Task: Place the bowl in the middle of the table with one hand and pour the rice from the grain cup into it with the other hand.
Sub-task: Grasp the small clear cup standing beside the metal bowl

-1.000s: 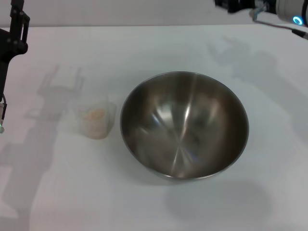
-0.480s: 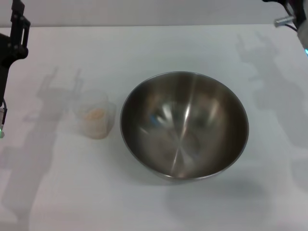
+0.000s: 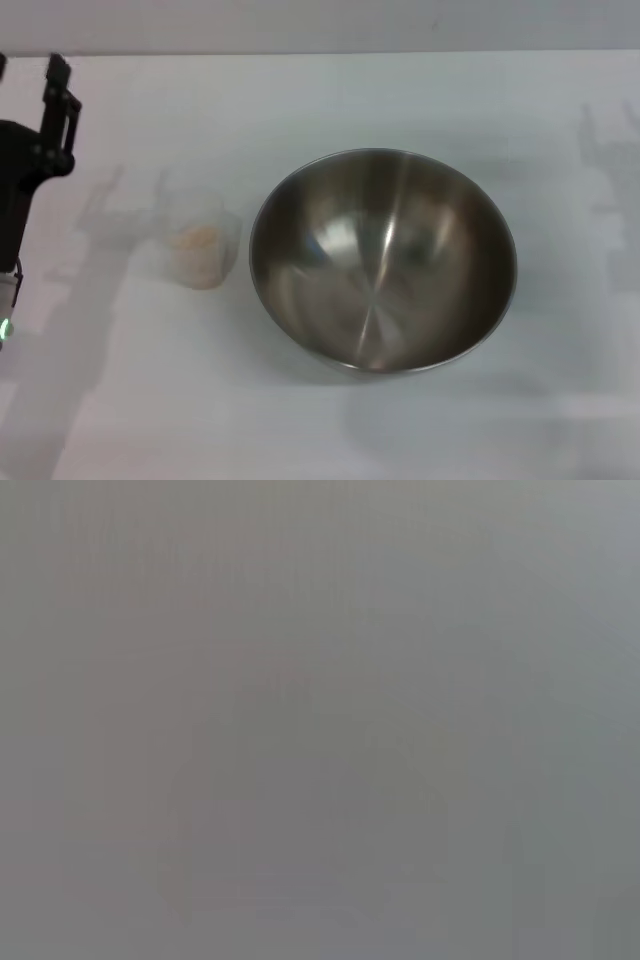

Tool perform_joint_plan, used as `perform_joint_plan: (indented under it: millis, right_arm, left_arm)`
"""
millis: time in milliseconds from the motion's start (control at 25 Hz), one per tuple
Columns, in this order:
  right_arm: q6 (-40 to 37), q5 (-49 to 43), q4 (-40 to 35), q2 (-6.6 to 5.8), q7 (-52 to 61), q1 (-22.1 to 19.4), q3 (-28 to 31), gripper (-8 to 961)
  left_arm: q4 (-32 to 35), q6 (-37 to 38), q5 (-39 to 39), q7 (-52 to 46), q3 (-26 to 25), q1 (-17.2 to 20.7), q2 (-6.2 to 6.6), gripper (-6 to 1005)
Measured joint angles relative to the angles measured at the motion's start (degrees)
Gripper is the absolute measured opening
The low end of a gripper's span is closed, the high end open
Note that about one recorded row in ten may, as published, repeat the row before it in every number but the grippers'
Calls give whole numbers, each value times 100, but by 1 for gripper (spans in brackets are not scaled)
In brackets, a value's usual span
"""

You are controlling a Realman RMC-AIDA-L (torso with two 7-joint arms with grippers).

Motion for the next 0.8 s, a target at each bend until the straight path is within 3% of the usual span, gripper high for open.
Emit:
perform_joint_plan:
  millis: [320,800]
  right_arm:
    - [288,564,172,-20,15,71,-65,507]
    - [370,600,425,-34,23,297,-58,507]
  left_arm:
    - [54,-316,-6,36,140,189,9,576]
    - [99,-656,1,223,693,509,2,576]
